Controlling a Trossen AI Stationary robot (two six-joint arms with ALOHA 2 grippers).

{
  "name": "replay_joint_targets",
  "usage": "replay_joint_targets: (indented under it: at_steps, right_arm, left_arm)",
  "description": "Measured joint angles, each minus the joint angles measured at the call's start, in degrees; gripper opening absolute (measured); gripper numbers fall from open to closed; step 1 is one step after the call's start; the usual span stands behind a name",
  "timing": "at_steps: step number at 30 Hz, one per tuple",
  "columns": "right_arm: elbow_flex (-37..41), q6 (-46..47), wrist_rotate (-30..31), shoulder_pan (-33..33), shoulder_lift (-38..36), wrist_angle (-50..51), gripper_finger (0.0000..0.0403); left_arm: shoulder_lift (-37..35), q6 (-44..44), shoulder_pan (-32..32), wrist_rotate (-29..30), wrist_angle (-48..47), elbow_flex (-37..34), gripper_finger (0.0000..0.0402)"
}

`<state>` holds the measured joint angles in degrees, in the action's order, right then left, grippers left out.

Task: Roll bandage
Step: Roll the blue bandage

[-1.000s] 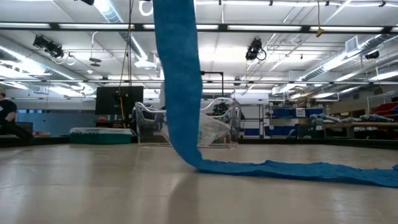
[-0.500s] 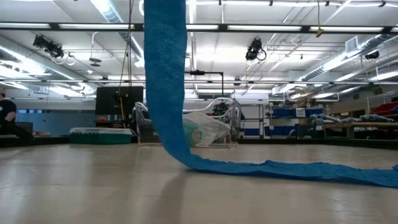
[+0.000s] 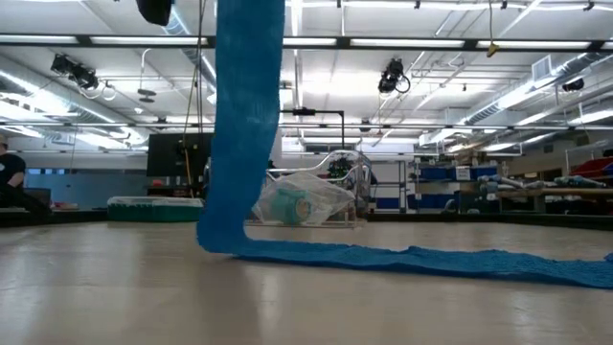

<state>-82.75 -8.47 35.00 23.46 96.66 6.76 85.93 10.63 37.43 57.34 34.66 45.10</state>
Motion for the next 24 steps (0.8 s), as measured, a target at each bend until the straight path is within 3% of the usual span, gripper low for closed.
replay_joint_targets:
  at_steps: [5, 13, 18, 24]
  right_arm:
    - [13.2, 2.6, -6.6, -6.3, -6.3, -11.5, 0.0000]
    - [29.5, 0.5, -11.0, -14.2, -14.5, -24.1, 0.0000]
    - [30.1, -4.8, -15.1, -19.5, -15.9, -25.4, 0.0000]
    - [22.4, -7.0, -15.8, -22.2, -19.7, -17.1, 0.0000]
  left_arm:
    - [0.0, 3.3, -4.4, -2.6, -6.7, 0.0, 0.0223]
    - [0.0, 3.6, -16.0, -16.7, -6.3, -4.9, 0.0223]
    - [-0.4, 0.7, -25.6, -31.1, -2.5, -5.4, 0.0223]
    - [-5.3, 2.9, -31.9, -45.0, -7.1, 0.8, 0.0223]
